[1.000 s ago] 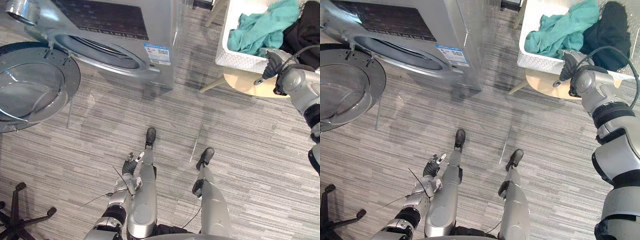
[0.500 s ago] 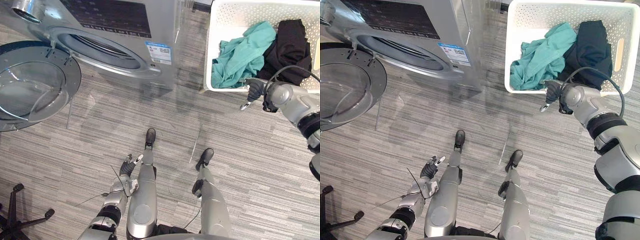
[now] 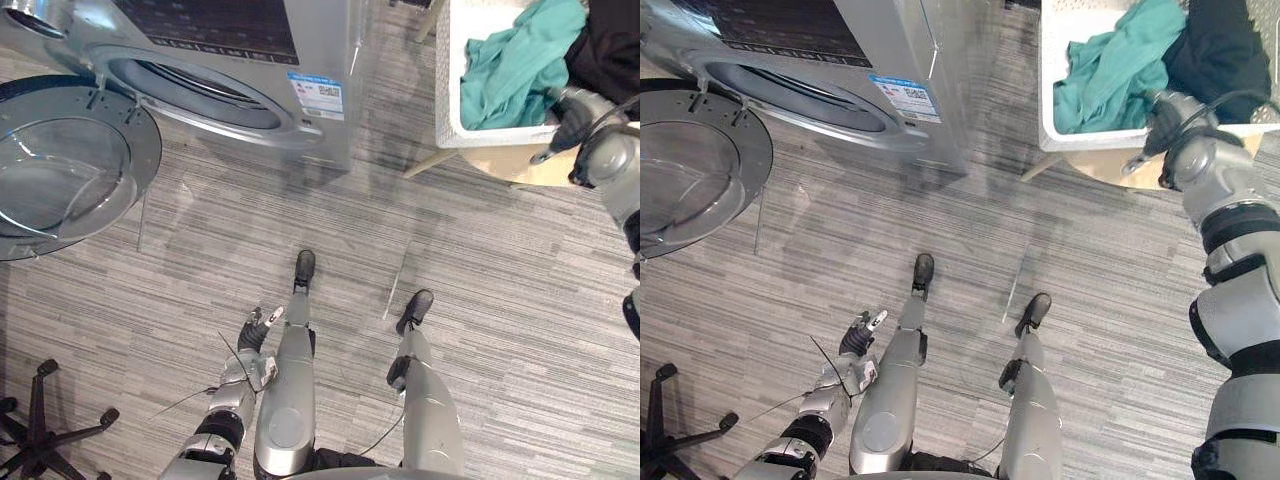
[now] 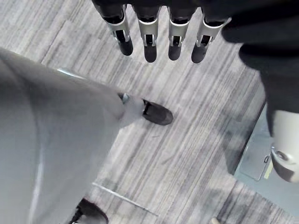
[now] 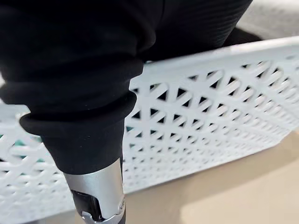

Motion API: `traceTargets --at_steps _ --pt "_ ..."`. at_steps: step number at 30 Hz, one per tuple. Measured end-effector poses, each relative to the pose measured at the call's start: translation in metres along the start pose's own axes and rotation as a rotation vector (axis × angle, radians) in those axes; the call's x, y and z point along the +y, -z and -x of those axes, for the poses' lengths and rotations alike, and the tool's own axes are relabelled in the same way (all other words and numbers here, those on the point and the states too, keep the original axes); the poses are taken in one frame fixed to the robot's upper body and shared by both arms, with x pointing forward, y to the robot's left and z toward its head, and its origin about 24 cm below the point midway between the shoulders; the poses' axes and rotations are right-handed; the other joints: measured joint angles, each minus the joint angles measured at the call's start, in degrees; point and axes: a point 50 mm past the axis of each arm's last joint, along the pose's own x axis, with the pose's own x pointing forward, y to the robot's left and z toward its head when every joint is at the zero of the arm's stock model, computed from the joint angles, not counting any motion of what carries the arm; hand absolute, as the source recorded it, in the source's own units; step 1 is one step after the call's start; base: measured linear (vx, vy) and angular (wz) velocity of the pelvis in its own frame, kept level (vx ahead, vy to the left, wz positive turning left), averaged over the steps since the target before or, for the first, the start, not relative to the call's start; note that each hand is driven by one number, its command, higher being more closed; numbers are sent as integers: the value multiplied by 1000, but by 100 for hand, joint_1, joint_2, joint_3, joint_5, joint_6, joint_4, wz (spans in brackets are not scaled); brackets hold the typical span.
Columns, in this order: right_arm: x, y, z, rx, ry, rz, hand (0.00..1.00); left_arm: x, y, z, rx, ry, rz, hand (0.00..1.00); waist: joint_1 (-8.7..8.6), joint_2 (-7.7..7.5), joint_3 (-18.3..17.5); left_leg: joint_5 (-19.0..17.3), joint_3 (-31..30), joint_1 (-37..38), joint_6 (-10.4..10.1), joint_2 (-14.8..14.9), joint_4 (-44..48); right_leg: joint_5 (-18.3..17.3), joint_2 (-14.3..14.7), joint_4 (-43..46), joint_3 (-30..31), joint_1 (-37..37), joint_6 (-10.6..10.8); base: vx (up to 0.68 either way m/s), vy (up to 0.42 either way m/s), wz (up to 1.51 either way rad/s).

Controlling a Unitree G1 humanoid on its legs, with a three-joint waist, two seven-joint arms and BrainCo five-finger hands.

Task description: Pick up the laundry basket with both hands and put the clothes into the washing machine.

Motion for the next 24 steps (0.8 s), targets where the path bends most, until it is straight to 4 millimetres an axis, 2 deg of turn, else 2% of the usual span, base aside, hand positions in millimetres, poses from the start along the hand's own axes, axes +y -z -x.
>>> traceTargets --at_steps 3,9,15,19,24 --pt "-11 -1 -2 18 34 -4 0 -5 -4 3 -39 13 27 0 -62 2 -1 1 -8 -22 -1 -40 0 -4 -42 -3 -28 -9 5 3 33 4" --pt "-8 0 -1 26 8 18 0 -16 -10 4 -69 45 54 0 -118 36 -23 19 -41 -92 5 -78 0 -18 -84 10 -127 -15 24 -15 33 8" --pt "14 7 3 23 -85 -8 0 -16 -8 4 -61 43 51 0 -156 21 -45 34 -38 -10 13 -79 0 -26 -94 76 -132 44 32 -6 5 0" --pt "37 21 10 59 -182 -76 0 -12 -1 5 -34 37 38 0 -226 -32 -176 31 -26 220 13 -79 -2 -32 -93 74 -119 264 36 0 0 0" --pt "40 36 14 108 -173 -204 0 -1 5 5 4 26 0 0 -339 -84 -349 30 -25 359 15 -67 -4 -32 -78 73 -106 389 35 -37 2 -1"
